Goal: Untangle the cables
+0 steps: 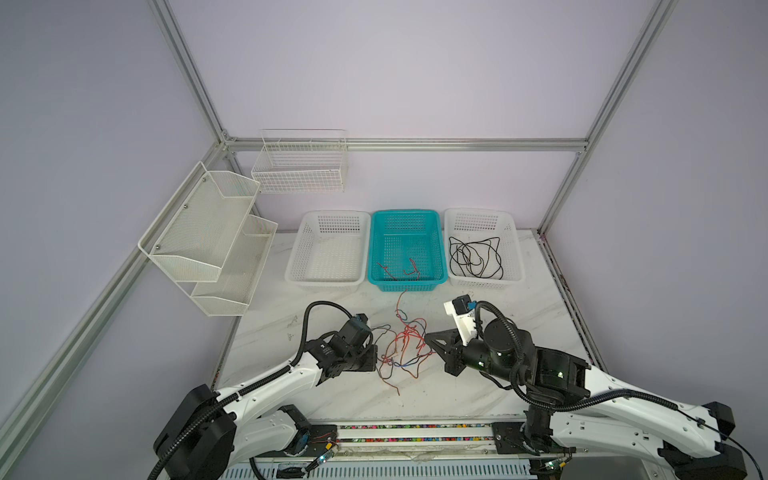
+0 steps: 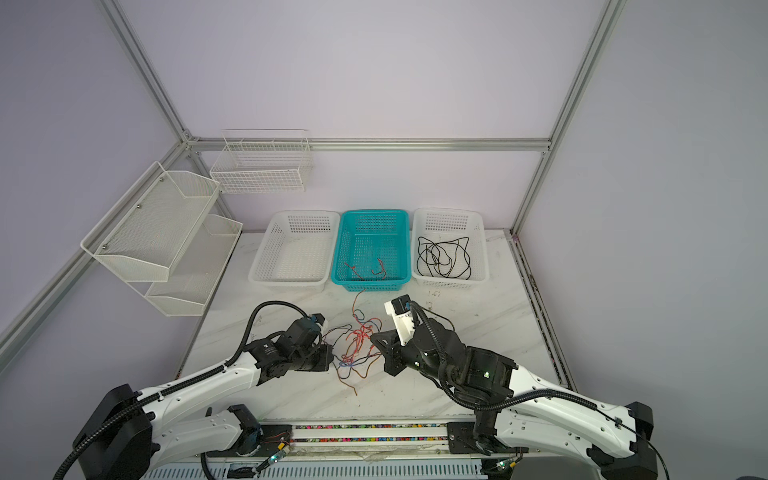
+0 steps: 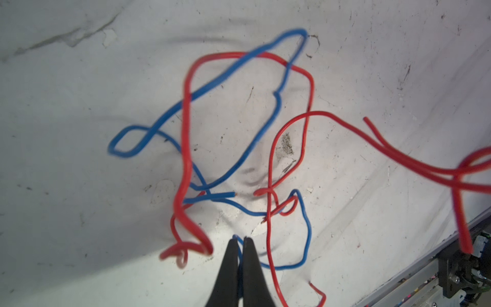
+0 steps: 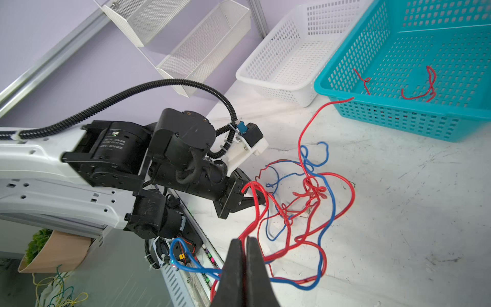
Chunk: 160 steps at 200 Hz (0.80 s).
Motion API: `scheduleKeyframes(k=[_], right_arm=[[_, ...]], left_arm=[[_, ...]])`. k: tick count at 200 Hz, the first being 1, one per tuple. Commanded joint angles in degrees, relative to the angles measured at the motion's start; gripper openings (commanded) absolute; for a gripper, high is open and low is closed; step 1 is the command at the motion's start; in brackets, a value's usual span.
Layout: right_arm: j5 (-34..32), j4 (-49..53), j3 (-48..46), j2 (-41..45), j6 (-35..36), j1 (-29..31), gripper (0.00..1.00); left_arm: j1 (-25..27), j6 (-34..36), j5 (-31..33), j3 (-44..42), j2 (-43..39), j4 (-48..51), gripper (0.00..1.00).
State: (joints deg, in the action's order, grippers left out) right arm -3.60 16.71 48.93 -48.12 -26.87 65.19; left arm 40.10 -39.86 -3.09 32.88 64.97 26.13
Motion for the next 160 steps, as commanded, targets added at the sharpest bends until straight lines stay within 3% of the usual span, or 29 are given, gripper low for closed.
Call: scheduleKeyframes(k=[1,38,89,160], right_arm=[[0.41,0.43,0.92,0.36,0.04,-1.39,0.0],[5.07,-2.01,-1.49,0.39,-2.58,-5.39,0.0],[21.25,-9.48,-7.4,-0.17,-5.71,-16.05,0.0],[22.71,-10.29,-10.07,-3.42,-3.96,-18.16,0.0]], left_arm=[[-0.53,-0.39,1.07,-1.18,-2.08,-0.47,0.0],[-0.63,-1.35,0.97,-0.02,-6.15,0.38,0.0],[-0.77,-3.47,-2.72,0.34,-11.87,-2.1,0.0],[-0.77,-5.22,-5.47,-1.2,-16.41,-7.0,0.25]])
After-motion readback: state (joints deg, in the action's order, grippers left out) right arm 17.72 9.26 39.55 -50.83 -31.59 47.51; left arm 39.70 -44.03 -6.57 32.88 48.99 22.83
